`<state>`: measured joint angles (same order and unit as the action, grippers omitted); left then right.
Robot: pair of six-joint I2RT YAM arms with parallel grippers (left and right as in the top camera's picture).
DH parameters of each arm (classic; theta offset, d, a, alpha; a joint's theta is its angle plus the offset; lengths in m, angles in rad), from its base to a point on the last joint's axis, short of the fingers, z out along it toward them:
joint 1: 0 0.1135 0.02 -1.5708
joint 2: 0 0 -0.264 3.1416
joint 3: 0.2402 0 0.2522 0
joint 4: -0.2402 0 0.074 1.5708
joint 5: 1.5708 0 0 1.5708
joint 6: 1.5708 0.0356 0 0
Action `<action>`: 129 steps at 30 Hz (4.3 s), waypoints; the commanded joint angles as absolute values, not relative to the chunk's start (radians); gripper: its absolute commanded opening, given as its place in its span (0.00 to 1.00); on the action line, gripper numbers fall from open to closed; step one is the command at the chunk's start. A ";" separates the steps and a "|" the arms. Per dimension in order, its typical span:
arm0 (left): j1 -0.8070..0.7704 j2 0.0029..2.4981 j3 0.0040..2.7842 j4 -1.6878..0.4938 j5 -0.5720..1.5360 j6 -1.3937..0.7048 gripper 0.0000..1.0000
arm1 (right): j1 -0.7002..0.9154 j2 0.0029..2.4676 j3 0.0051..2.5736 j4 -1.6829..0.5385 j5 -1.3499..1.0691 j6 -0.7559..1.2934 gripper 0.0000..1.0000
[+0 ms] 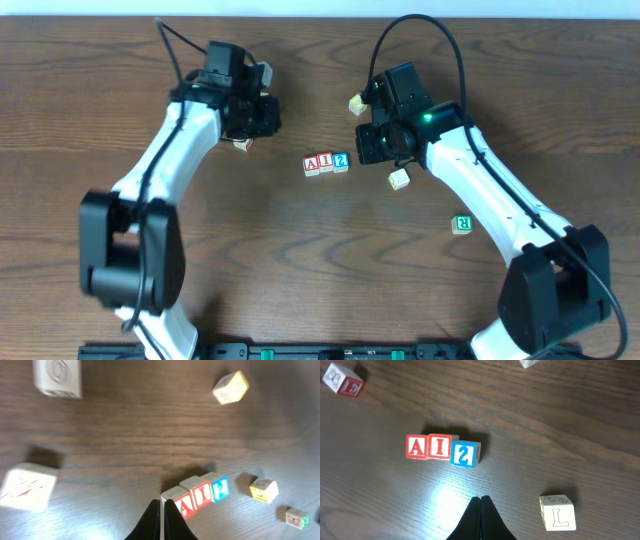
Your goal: Spell out Ai2
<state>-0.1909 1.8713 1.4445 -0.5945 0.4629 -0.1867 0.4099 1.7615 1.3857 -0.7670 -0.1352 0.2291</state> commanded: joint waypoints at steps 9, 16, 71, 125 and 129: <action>-0.268 1.844 1.184 -0.456 0.400 -0.372 0.06 | 0.386 1.741 1.387 -0.784 -0.199 0.181 0.01; -0.382 1.844 1.133 -0.451 0.291 -0.441 0.06 | 0.384 1.732 1.387 -0.841 -0.199 0.162 0.02; -0.452 1.887 0.984 -0.114 0.326 -0.659 0.06 | 0.361 1.959 1.098 -0.421 -0.597 0.276 0.02; -0.452 1.930 0.984 -0.062 0.333 -0.669 0.06 | 0.406 1.978 1.098 -0.299 -0.467 0.390 0.02; -0.452 1.930 0.984 -0.062 0.333 -0.669 0.06 | 0.406 1.978 1.098 -0.284 -0.467 0.404 0.01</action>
<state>-0.4534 1.9003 0.9913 -0.0544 0.3408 -0.6586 0.4004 1.9701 1.1019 -0.2893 -0.4736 0.3813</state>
